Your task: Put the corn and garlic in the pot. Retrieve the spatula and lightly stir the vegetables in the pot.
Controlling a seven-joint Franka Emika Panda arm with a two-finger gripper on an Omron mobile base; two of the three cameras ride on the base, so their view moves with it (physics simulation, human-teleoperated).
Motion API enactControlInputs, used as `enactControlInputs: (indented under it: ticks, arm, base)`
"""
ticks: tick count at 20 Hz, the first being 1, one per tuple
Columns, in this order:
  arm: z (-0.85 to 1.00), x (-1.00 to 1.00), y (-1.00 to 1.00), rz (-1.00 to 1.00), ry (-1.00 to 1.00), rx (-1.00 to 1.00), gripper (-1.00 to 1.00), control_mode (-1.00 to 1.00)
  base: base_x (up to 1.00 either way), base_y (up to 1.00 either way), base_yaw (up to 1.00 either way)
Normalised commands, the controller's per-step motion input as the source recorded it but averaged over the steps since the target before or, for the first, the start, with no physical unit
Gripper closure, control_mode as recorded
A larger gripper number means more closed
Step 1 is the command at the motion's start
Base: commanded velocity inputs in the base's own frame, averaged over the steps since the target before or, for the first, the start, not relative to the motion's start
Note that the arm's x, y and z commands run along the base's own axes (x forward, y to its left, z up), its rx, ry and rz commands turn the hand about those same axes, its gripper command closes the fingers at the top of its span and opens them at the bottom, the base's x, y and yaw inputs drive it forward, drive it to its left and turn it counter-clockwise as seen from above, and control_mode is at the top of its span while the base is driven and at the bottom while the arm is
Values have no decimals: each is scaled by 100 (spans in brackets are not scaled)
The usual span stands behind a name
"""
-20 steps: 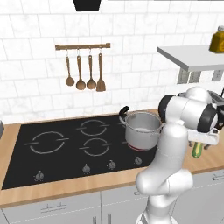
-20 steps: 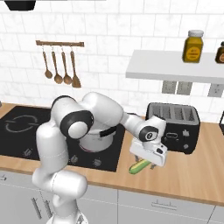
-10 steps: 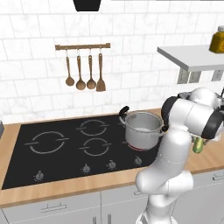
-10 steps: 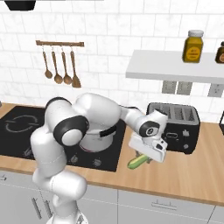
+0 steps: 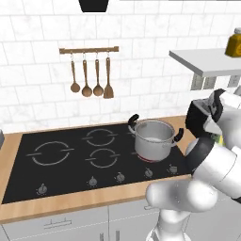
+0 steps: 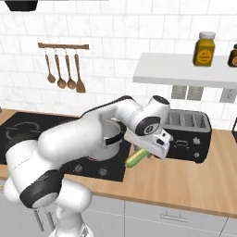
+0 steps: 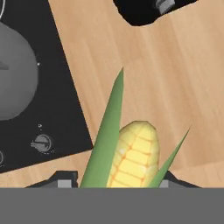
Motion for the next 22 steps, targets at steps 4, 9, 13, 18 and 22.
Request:
enactControlInputs:
  ticks: [4, 9, 13, 18, 22]
  arm:
    - [100, -25, 72, 1, -16, -22, 100, -100]
    - [99, -5, 87, 4, -15, -27, 100, -100]
    - [79, 5, 85, 4, -9, -18, 100, -100]
    - [24, 51, 69, 0, -8, -8, 100, -100]
    - [0, 65, 49, 0, -13, -3, 100, -100]
  base:
    - [0, 0, 0]
    - [0, 0, 0]
    - [0, 0, 0]
    - [0, 0, 0]
    - [0, 0, 0]
